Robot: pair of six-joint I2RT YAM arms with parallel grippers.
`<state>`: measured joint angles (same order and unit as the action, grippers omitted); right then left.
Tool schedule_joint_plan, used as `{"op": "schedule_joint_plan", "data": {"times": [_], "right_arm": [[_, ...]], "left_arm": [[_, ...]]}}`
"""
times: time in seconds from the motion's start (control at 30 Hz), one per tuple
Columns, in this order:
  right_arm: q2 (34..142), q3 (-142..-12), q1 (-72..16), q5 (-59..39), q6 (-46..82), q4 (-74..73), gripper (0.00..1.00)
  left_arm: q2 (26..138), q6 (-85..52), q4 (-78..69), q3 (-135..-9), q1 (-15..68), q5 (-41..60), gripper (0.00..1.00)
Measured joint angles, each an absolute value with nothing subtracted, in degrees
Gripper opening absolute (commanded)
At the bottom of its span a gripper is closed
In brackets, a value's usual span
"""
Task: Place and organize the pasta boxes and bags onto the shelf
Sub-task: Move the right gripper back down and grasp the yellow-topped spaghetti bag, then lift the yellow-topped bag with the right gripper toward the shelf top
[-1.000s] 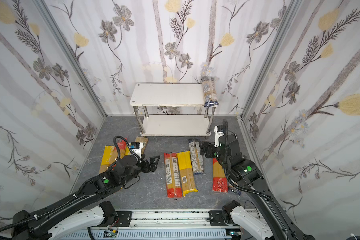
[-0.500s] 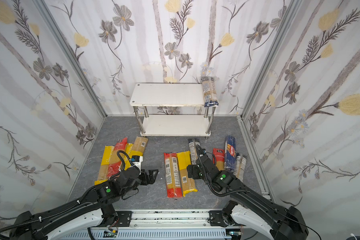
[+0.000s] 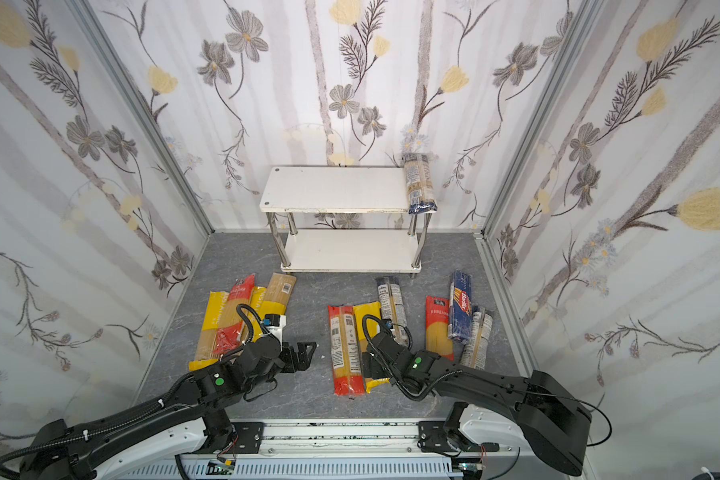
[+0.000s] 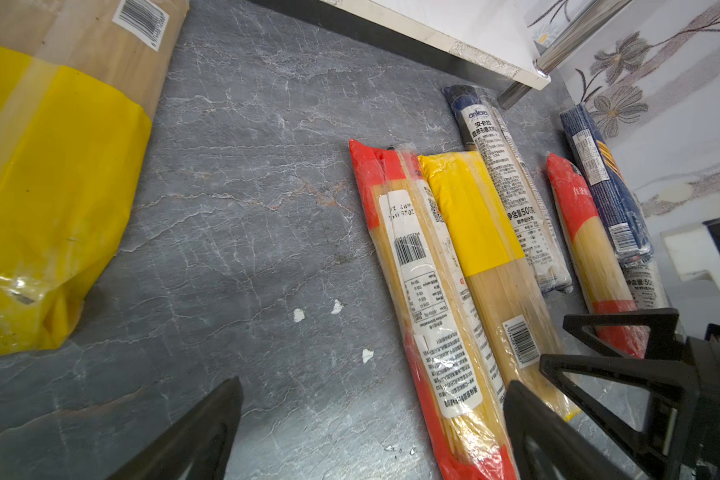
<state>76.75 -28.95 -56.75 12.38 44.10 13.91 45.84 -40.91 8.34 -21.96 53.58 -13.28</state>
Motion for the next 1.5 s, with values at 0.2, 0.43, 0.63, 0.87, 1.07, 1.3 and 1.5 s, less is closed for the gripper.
{"op": "schedule_joint_plan", "data": {"times": [0.2, 0.43, 0.63, 0.87, 1.07, 1.3, 1.5], "right_arm": [[82.0, -28.6, -58.0, 12.8, 45.6, 11.8, 0.89], [89.2, -30.7, -59.9, 17.9, 46.0, 7.3, 0.69], [95.1, -32.6, -60.6, 21.3, 47.4, 3.1, 0.31], [93.3, -32.8, -60.8, 19.7, 47.3, -0.6, 0.20], [85.1, -34.6, -60.9, 12.7, 47.3, 11.1, 0.18], [75.8, -40.7, -61.1, 10.5, 44.9, 21.9, 0.17], [68.9, -48.9, -60.9, 13.4, 42.1, 28.9, 0.18]], "left_arm": [[44.8, -40.9, 8.3, -21.4, 53.6, -13.3, 1.00], [43.9, -40.7, 8.3, -21.3, 53.6, -13.5, 1.00], [43.1, -40.5, 8.3, -21.0, 53.6, -13.6, 1.00], [42.0, -40.5, 8.3, -20.3, 53.6, -13.7, 1.00], [41.5, -40.5, 8.4, -20.3, 53.6, -13.9, 1.00], [40.9, -40.1, 8.4, -20.6, 53.6, -14.2, 1.00], [41.3, -39.2, 8.3, -22.3, 53.6, -15.2, 1.00]]}}
